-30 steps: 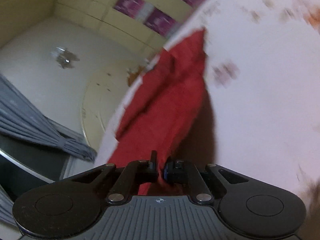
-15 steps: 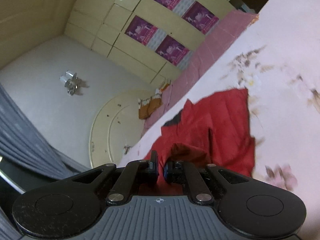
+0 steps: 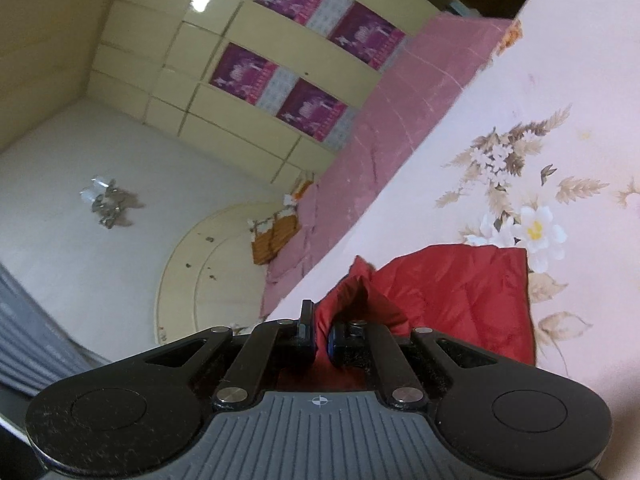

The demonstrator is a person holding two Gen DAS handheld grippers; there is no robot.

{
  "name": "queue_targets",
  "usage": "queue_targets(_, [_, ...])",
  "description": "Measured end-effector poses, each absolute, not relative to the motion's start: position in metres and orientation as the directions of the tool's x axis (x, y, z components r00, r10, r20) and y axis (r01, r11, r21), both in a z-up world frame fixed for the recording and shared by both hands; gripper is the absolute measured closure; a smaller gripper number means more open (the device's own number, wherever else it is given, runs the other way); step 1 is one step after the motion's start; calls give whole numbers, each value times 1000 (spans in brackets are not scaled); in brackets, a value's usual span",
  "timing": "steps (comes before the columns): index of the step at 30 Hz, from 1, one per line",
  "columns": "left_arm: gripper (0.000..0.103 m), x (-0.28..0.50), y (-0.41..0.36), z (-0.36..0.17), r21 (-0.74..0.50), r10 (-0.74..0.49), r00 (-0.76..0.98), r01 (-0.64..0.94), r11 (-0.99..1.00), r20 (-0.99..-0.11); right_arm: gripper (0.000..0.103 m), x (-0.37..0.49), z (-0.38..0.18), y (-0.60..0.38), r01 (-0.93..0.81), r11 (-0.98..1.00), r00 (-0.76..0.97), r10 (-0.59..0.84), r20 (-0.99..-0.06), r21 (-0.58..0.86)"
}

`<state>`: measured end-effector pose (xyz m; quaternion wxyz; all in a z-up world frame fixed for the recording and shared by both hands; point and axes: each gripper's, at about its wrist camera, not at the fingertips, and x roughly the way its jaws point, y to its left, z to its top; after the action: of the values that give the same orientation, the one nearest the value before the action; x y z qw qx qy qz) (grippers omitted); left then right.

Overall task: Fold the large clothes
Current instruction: 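Grasp the jacket hem with both grippers and lift it toward the collar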

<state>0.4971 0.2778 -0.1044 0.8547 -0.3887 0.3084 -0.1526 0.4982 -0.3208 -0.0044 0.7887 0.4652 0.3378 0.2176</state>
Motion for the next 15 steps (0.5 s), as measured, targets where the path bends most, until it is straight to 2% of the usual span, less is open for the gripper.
queue_targets(3, [99, 521, 276, -120, -718, -477, 715, -48, 695, -510, 99, 520, -20, -314, 10, 497, 655, 653, -381, 868])
queue_targets(7, [98, 549, 277, -142, -719, -482, 676, -102, 687, -557, 99, 547, -42, -306, 69, 536, 625, 634, -455, 842])
queue_targets(9, [96, 560, 282, -150, -744, -498, 672, -119, 658, -548, 99, 559, -55, -305, 102, 537, 615, 627, -478, 837])
queue_targets(13, [90, 577, 294, -169, -840, -548, 699, -140, 524, -459, 98, 579, -72, -306, 153, 521, 612, 617, -494, 840])
queue_targets(15, [82, 580, 299, -181, -891, -566, 719, -165, 423, -402, 98, 589, -79, -305, 176, 510, 603, 620, -502, 842])
